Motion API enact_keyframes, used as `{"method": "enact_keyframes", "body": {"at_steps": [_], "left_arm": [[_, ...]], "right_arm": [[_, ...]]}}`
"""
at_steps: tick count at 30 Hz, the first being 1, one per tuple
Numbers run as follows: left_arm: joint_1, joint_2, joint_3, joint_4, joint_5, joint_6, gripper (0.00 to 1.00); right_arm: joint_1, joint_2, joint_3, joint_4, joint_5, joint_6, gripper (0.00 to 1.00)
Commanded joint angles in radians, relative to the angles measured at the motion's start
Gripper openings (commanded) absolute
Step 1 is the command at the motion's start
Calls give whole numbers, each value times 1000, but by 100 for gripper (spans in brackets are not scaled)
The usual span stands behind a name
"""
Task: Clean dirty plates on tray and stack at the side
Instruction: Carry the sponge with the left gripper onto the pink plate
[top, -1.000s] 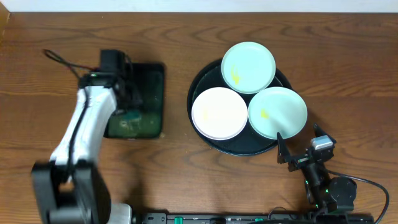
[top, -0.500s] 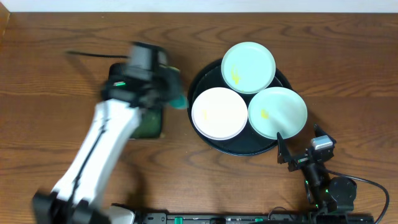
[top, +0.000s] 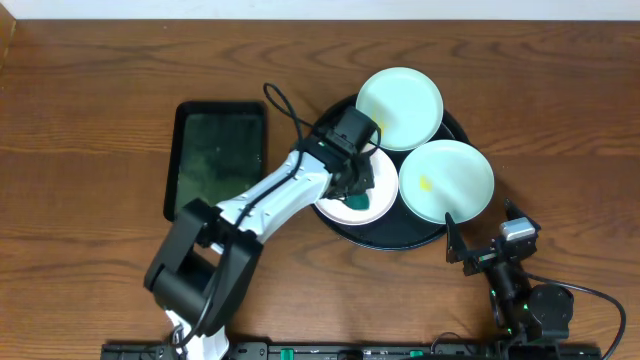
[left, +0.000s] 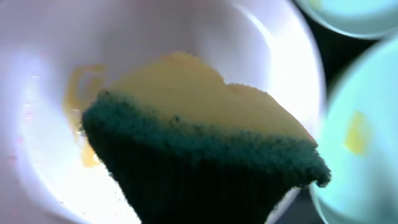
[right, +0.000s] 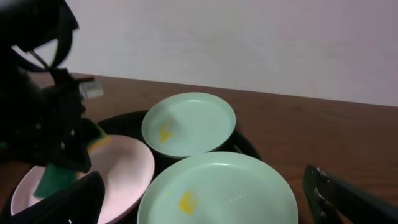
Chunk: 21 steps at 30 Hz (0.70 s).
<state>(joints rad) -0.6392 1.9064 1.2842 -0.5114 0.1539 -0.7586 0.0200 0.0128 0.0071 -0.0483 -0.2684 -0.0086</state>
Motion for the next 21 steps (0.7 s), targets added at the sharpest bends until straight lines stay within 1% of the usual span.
{"method": "enact_keyframes", "body": {"at_steps": [1,3,5,6,7,9,12,15,16,18,21], "left_arm": [[-7,32,-6,23,-86,-71,8],[-16,59,-6,63,-89,-70,8],[-23,87,-6,106,-88,-70,12],[-24,97,-6,119,-88,-70,16],[-23,103,-6,125,-88,-70,22],[-22,107,-6,125,-88,-68,40],[-11,85,3,117,-88,-27,46],[9,23,19,94,-88,20,50],[15,-4,21,94,-88,31,53],[25,-63,21,89,-88,41,64],[39,-147,21,77,-88,40,66]], "right_arm": [[12,-1,-2,-5,6,-7,99],[12,-1,-2,-5,6,-7,99],[12,-1,-2,-5,6,-7,99],[12,-1,-2,-5,6,-7,99],[12,-1,-2,-5,6,-8,99],[12,-1,-2,-5,6,-7,99],[12,-1,-2,-5,6,-8,99],[12,-1,-2,-5,6,-7,99],[12,-1,-2,-5,6,-7,99],[12,-1,-2,-5,6,-7,99],[12,-1,-2,-5,6,-7,99]]}}
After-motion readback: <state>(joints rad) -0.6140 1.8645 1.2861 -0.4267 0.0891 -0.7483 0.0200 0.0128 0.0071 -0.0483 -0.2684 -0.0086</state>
